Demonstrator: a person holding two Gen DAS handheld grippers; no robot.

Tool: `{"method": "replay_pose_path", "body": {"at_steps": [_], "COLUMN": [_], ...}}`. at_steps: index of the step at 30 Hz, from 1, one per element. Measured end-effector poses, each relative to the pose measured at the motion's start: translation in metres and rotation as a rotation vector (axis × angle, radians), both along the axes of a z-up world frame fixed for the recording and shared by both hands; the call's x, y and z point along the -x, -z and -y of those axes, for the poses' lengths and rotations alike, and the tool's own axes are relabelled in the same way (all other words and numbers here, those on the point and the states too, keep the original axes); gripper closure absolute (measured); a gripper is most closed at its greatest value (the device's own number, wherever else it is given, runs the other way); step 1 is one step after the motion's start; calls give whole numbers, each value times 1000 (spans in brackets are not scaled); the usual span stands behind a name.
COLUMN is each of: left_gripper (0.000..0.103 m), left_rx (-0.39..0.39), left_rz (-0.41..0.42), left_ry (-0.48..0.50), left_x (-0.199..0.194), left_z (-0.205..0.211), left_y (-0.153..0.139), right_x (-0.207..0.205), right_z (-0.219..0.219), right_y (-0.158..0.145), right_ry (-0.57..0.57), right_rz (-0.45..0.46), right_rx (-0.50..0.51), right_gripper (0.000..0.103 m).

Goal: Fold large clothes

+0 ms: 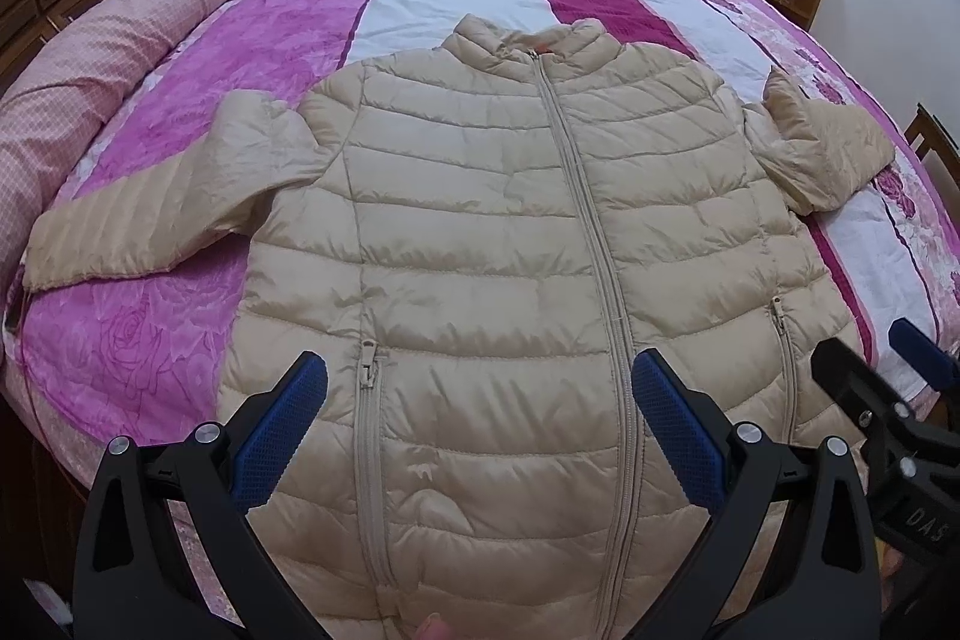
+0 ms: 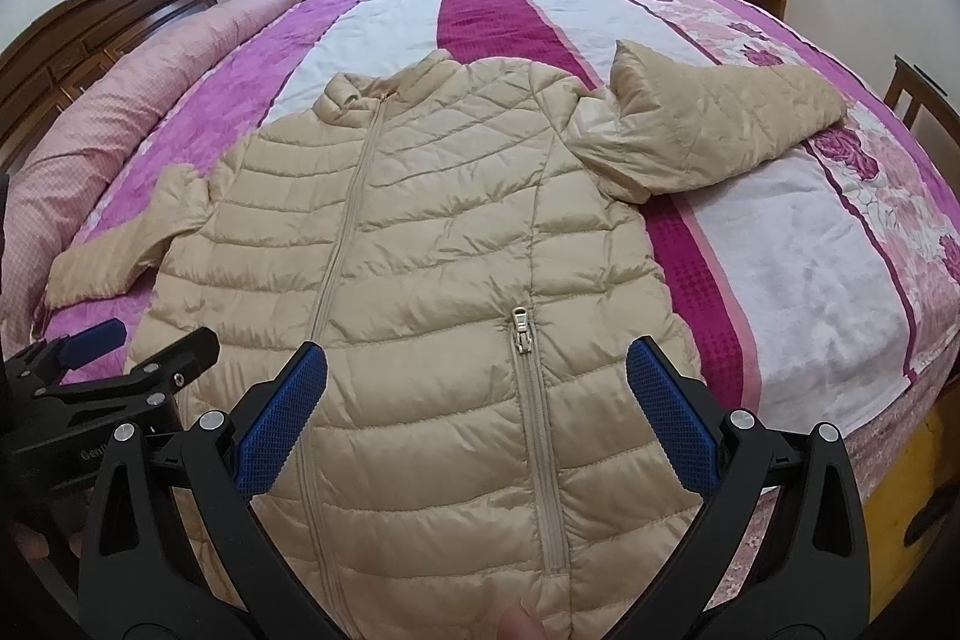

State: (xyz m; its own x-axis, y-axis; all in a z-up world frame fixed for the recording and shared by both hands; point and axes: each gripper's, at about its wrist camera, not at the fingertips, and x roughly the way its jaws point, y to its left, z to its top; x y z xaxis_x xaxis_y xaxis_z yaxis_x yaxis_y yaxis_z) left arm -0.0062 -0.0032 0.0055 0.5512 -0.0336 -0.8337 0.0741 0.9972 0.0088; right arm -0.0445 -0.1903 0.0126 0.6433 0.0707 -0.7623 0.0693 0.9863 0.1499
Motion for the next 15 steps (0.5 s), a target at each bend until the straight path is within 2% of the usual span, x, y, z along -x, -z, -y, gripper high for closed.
{"method": "replay_pose_path", "body": {"at_steps": [15], "left_gripper": [5], "left_rx": [6], "left_rz": [-24], "left_ry": [-11], "left_x": [1], "left_z": [-2], "left_y": [6], "right_x": [6], "right_z": [-2], "right_y": [5], "right_ry": [-13], "right_rz": [-9], "right_rx": [-11], "right_gripper": [3]}}
